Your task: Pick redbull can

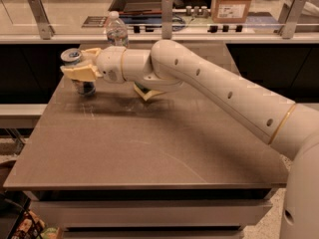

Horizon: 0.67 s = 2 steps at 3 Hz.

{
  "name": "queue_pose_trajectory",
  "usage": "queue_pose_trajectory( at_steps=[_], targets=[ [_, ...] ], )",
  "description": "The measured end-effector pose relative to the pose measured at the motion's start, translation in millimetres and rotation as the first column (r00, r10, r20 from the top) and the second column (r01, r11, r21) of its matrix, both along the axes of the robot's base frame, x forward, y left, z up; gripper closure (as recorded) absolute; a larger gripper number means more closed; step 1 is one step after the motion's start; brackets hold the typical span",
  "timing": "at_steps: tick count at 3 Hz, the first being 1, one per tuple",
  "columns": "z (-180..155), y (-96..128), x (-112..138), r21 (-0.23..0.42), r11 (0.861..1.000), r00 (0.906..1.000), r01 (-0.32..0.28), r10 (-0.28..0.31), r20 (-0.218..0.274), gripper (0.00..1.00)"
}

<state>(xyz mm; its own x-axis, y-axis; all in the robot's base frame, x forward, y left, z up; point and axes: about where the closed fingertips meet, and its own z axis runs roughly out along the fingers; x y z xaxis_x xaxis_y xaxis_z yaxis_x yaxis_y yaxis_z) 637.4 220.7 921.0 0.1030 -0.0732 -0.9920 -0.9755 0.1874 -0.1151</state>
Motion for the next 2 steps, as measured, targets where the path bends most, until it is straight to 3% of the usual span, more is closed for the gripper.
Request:
queue_pose_trajectory(
  at_steps=[1, 2],
  targets=[
    [22.6, -12.2, -3.6, 0.007, 1.000, 0.9971, 0.016, -0.017, 0.074, 1.00],
    [47.8, -26.5, -7.9, 0.017, 0.999, 0.9868, 0.029, -0.031, 0.159, 1.00]
  ],
)
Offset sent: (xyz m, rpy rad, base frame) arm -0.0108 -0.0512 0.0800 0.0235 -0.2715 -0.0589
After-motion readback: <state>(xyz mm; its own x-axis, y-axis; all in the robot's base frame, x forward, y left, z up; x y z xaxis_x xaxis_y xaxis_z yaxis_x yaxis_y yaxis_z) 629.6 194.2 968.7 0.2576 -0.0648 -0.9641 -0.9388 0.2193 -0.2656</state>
